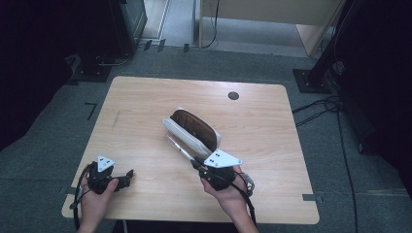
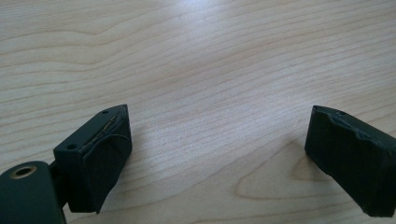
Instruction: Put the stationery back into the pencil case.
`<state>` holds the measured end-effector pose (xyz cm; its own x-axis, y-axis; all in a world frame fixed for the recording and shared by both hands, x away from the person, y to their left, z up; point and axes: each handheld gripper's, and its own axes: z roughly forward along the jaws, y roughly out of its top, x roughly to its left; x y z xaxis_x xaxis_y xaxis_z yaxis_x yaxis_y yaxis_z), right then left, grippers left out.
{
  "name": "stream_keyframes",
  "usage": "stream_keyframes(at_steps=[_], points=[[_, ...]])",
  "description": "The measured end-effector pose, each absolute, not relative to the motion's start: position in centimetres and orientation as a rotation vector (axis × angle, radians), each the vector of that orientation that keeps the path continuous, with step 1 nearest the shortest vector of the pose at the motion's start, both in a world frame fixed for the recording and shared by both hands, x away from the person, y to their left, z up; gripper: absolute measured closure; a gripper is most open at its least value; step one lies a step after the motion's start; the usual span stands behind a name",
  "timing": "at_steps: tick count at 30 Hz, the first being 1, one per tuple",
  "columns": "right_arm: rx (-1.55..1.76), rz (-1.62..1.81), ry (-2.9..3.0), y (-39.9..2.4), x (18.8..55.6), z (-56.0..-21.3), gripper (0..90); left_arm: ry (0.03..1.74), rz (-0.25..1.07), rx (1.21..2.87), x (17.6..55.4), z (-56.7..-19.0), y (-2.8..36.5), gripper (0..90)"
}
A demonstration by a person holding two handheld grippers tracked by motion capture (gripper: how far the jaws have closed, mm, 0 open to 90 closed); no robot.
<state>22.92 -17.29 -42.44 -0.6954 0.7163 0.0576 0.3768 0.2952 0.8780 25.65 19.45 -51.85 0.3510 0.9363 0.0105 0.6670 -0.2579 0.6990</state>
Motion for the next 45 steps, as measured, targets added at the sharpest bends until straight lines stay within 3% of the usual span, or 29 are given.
stream_keyframes(at_steps=[16, 45], points=[[1.01, 1.343, 2.14, -19.6, 25.8, -39.7, 81.6, 1.391, 0.579, 2.016, 25.7, -51.8, 19.5, 7.7], [1.095, 1.265, 2.189, -20.6, 31.1, -40.5, 81.1, 1.388, 0.58, 2.018, 25.7, -51.8, 19.4, 7.7]])
